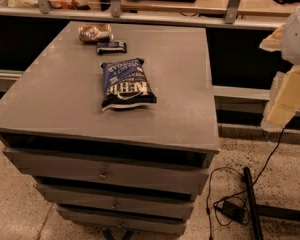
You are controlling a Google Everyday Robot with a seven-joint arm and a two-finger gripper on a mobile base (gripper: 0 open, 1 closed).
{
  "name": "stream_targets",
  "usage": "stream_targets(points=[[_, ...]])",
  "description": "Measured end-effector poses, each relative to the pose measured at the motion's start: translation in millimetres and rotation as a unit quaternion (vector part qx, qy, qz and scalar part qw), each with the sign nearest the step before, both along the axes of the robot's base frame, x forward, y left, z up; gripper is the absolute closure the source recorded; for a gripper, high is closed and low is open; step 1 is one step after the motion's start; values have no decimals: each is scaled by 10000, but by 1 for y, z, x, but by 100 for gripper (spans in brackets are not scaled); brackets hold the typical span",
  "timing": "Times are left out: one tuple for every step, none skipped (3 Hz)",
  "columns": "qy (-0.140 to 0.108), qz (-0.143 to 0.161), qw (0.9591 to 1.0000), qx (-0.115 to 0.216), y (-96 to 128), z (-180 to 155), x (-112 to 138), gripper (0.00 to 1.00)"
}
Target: Pick rxbar blueberry
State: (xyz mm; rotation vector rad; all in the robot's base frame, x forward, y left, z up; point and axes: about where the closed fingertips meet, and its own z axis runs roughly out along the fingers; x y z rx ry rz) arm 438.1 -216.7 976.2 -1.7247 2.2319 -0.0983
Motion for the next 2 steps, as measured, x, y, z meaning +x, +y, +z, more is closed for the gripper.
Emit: stream_targets(points=[[-20,-7,10000,10,0,1,0,0],[-205,-95,9982,562,12,1,19,0]])
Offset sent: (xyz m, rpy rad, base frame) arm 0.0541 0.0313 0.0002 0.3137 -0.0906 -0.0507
